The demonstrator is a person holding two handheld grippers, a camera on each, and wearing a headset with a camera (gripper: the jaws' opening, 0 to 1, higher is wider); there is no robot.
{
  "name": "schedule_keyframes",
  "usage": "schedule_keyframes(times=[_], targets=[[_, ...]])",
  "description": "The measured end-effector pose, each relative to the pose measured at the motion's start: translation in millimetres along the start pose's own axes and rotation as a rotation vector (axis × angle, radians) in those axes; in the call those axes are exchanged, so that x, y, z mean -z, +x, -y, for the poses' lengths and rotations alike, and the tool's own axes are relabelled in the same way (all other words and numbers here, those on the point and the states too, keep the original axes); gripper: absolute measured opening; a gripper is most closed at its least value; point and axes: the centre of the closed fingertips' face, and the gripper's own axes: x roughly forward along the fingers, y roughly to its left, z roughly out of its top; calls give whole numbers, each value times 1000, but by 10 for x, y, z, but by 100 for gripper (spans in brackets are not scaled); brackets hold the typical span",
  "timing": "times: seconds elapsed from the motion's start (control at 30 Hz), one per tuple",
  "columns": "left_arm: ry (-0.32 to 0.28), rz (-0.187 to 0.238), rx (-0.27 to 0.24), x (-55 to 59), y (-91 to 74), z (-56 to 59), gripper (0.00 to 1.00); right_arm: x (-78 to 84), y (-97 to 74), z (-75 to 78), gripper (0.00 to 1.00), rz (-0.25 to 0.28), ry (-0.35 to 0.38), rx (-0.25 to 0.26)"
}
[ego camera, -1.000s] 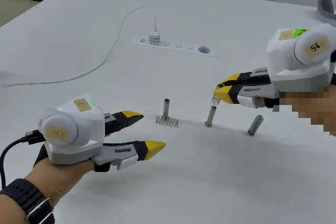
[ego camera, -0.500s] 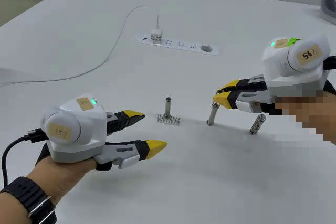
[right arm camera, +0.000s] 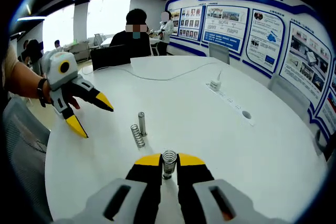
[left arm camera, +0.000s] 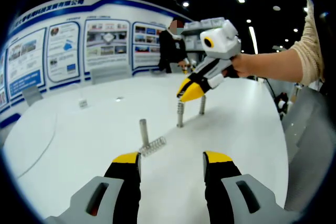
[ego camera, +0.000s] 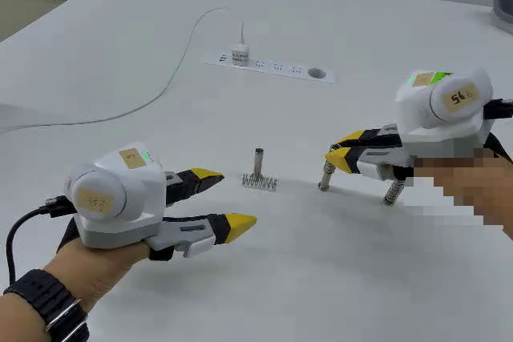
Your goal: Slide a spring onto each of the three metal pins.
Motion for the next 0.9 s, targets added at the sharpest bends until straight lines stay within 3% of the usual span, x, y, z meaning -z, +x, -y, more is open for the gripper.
schedule_keyframes(times=[0.9], targets=[[4,-4,-2,-21,-17,14,48,313,153,31,12,-77,-2,22]])
